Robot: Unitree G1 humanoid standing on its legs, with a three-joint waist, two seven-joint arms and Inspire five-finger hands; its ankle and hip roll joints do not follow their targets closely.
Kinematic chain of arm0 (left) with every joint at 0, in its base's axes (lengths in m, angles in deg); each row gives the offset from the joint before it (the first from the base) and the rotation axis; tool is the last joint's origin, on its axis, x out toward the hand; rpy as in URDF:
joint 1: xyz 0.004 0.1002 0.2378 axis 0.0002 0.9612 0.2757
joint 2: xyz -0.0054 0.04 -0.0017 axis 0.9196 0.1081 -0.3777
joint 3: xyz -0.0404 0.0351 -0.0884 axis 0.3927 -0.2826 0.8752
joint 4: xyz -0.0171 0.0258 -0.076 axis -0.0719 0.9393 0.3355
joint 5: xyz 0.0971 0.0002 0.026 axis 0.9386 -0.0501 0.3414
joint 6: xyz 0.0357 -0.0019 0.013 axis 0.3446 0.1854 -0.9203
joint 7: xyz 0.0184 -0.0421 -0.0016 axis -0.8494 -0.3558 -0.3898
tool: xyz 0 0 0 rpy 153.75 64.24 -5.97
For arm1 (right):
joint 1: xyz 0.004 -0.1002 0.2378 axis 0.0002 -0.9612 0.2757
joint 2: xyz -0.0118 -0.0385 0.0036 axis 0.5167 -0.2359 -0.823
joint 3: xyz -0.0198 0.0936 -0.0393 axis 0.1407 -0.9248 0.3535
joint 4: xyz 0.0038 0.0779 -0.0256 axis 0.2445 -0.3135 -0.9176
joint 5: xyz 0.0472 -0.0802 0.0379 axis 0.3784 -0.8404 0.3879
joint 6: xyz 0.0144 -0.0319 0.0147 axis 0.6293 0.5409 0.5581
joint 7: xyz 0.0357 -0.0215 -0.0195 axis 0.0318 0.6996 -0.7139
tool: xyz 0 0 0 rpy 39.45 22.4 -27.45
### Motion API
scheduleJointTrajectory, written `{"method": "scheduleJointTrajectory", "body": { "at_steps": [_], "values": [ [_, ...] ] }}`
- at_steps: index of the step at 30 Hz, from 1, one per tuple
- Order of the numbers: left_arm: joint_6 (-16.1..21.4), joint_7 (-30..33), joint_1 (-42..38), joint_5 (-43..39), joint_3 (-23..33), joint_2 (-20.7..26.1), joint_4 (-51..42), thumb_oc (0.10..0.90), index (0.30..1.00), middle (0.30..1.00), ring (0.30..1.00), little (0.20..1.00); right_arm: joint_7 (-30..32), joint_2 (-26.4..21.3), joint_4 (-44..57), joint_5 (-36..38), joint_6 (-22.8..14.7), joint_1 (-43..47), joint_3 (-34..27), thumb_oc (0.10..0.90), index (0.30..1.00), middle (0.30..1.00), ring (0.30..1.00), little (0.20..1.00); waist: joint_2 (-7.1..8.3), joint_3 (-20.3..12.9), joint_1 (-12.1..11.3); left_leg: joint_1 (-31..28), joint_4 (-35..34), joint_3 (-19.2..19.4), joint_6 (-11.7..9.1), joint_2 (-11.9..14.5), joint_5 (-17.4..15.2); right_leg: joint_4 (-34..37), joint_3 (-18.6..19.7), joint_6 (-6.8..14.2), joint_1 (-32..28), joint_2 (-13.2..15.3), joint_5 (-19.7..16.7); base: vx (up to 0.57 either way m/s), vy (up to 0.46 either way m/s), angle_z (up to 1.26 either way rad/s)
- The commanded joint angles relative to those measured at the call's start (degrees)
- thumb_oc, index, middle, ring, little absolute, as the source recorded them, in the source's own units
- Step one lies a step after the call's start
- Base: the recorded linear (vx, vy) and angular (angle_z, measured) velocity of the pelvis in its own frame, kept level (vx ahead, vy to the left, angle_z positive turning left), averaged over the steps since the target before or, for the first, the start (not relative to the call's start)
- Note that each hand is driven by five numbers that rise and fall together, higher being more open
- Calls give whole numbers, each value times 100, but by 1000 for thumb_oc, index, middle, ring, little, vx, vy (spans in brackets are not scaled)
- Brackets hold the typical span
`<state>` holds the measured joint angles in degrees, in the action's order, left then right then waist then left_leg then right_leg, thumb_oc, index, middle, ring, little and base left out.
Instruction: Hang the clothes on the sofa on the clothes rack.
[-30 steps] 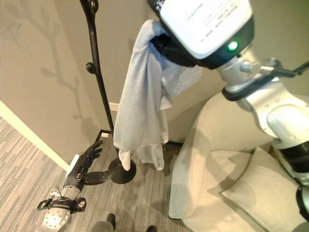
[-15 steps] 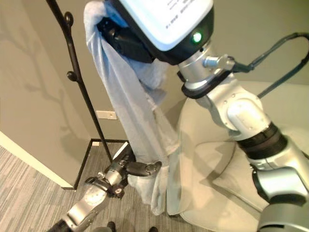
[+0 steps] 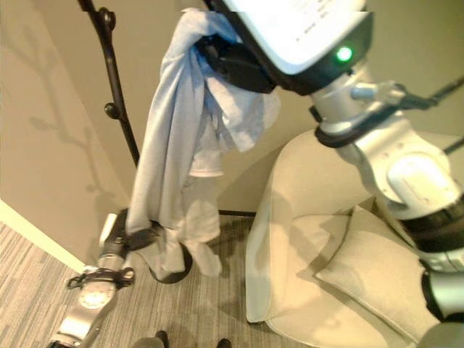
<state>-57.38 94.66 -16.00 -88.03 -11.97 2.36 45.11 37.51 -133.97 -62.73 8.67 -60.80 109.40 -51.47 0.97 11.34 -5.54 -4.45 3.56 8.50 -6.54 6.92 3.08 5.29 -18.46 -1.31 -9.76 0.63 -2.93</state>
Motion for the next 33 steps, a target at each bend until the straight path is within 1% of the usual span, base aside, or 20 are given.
{"method": "scheduleJointTrajectory", "body": {
  "at_steps": [1, 2, 3, 4, 5, 6, 7, 8, 11, 13, 15, 16, 17, 21, 22, 25, 26, 28, 31, 33],
  "values": [
    [402, 710, 157, 1159, 172, 300, -855, 400, 300, 300, 300, 300, 269, -236, -357, 288, 485, 190, -954, 400, 300, 300, 300, 300, -108, -873, -71, 1013, -614, -151, -94, -65, 1105, -29, 235, 327, -575, -182, 1079, 52, 9, 13],
    [388, 855, 180, 1415, 438, 368, -914, 400, 300, 300, 300, 300, 272, -304, -357, 306, 443, 18, -1077, 400, 300, 300, 300, 300, -118, -880, -72, 1000, -618, -159, -108, -85, 1068, -29, 237, 331, -590, -162, 1108, 25, 10, 12],
    [376, 858, 192, 1433, 437, 392, -941, 400, 300, 300, 300, 300, 267, -293, -324, 302, 433, -87, -1186, 400, 300, 300, 300, 300, -104, -885, -78, 1031, -605, -162, -93, -77, 1098, -29, 227, 334, -568, -171, 1077, 40, 23, 10],
    [344, 1146, 187, 1890, 955, 544, -1119, 400, 300, 300, 300, 300, 260, -386, -326, 361, 365, -527, -1511, 400, 300, 300, 300, 300, -134, -897, -70, 1042, -588, -179, -94, -98, 1075, -29, 220, 341, -570, -155, 1083, 28, 30, 10],
    [318, 1319, 127, 2099, 1249, 656, -1252, 400, 300, 300, 300, 300, 227, -383, -298, 385, 333, -842, -1741, 400, 300, 300, 300, 300, -126, -907, -71, 1038, -587, -188, -98, -118, 1054, -29, 202, 350, -576, -141, 1095, 83, 32, 10],
    [255, 1587, 1, 2516, 1723, 901, -1490, 400, 300, 300, 300, 300, 169, -358, -258, 449, 283, -1355, -2130, 400, 300, 300, 300, 300, -120, -937, -64, 1037, -578, -210, -95, -143, 1020, -29, 183, 356, -574, -122, 1095, 83, 11, 5],
    [229, 1691, -77, 2706, 1900, 1039, -1568, 400, 300, 300, 300, 300, 167, -351, -234, 471, 249, -1574, -2289, 400, 300, 300, 300, 300, -103, -955, -66, 1018, -584, -216, -107, -156, 978, -29, 185, 359, -587, -109, 1124, 97, 17, 1],
    [170, 1954, -332, 3015, 2261, 1344, -1705, 400, 300, 300, 300, 300, 132, -297, -258, 534, 206, -1958, -2579, 400, 300, 300, 300, 300, -70, -974, -75, 1029, -554, -224, -86, -173, 958, -29, 182, 380, -565, -89, 1087, 72, 8, -3],
    [22, 2298, -923, 3304, 2546, 1743, -1673, 400, 300, 300, 300, 300, 60, -219, -387, 648, 207, -2299, -2760, 400, 300, 300, 300, 300, -31, -1018, -51, 1070, -440, -243, -53, -205, 872, -29, 194, 404, -548, -59, 1076, 77, 4, 0],
    [20, 2319, -974, 3314, 2514, 1774, -1639, 400, 300, 300, 300, 300, 58, -210, -382, 651, 205, -2336, -2818, 400, 300, 300, 300, 300, -8, -1011, -65, 1092, -417, -246, -50, -207, 860, -29, 192, 406, -538, -56, 1076, 25, 1, -2],
    [-103, 2512, -1688, 3644, 2438, 2271, -1473, 400, 300, 300, 300, 300, 59, -179, -580, 725, 231, -2341, -2829, 400, 300, 300, 300, 300, 45, -1040, -38, 1121, -299, -232, -19, -254, 744, -29, 224, 431, -546, -15, 1087, 83, 9, -3],
    [-138, 2569, -1866, 3721, 2423, 2426, -1422, 400, 300, 300, 300, 300, 66, -168, -640, 752, 236, -2323, -2790, 400, 300, 300, 300, 300, 34, -1057, -35, 1126, -282, -233, -3, -262, 722, -29, 222, 441, -543, -3, 1075, 96, 35, -4],
    [-245, 2708, -2430, 3750, 2243, 2778, -1129, 400, 300, 300, 300, 300, 103, -149, -882, 806, 277, -2139, -2655, 400, 300, 300, 300, 300, 81, -1079, -20, 1156, -214, -218, 44, -296, 630, -29, 246, 473, -537, 44, 1070, 90, 40, -7],
    [-457, 2875, -3301, 3774, 1846, 3378, -402, 400, 300, 300, 300, 300, 136, -178, -1368, 895, 371, -1681, -2255, 400, 300, 300, 300, 300, 124, -1180, -2, 1080, -180, -200, 124, -388, 404, -29, 296, 539, -605, 160, 1096, 110, 61, -10],
    [-575, 2916, -3751, 3748, 1552, 3692, 86, 400, 300, 300, 300, 300, 130, -213, -1781, 971, 396, -1297, -1866, 400, 300, 300, 300, 300, 141, -1223, -12, 1015, -207, -172, 177, -437, 344, -37, 308, 585, -618, 215, 1043, 168, 112, -16],
    [-757, 2900, -4343, 3741, 1057, 4165, 904, 400, 300, 300, 300, 300, 89, -223, -2484, 1122, 419, -536, -1078, 400, 300, 300, 300, 300, 164, -1299, -2, 802, -322, -63, 234, -516, 179, -146, 342, 669, -641, 341, 1069, 99, 113, -17],
    [-747, 2924, -4425, 3724, 1006, 4187, 985, 400, 300, 300, 300, 300, 113, -214, -2575, 1138, 413, -368, -935, 400, 300, 300, 300, 300, 151, -1284, -1, 813, -332, -43, 248, -511, 215, -153, 353, 675, -616, 342, 1045, 111, 126, -10],
    [-917, 2748, -4842, 3515, 557, 4564, 1898, 400, 300, 300, 300, 300, -89, -53, -3136, 1368, 411, 377, -141, 400, 300, 300, 300, 300, 178, -1377, 13, 606, -418, 98, 322, -610, 34, -296, 419, 787, -624, 506, 1052, 167, 188, -24],
    [-986, 2638, -5135, 3351, 209, 4690, 2575, 400, 300, 300, 300, 300, -208, 43, -3615, 1455, 416, 954, 496, 400, 300, 300, 300, 300, 172, -1418, 36, 537, -514, 174, 376, -664, 6, -374, 472, 861, -562, 601, 978, 102, 141, -13],
    [-999, 2526, -5318, 3223, -35, 4668, 2946, 400, 300, 300, 300, 300, -339, 176, -3968, 1490, 428, 1240, 883, 400, 300, 300, 300, 300, 189, -1446, 46, 461, -607, 209, 420, -722, -48, -425, 507, 927, -521, 671, 928, 90, 136, 3]
  ]
}}
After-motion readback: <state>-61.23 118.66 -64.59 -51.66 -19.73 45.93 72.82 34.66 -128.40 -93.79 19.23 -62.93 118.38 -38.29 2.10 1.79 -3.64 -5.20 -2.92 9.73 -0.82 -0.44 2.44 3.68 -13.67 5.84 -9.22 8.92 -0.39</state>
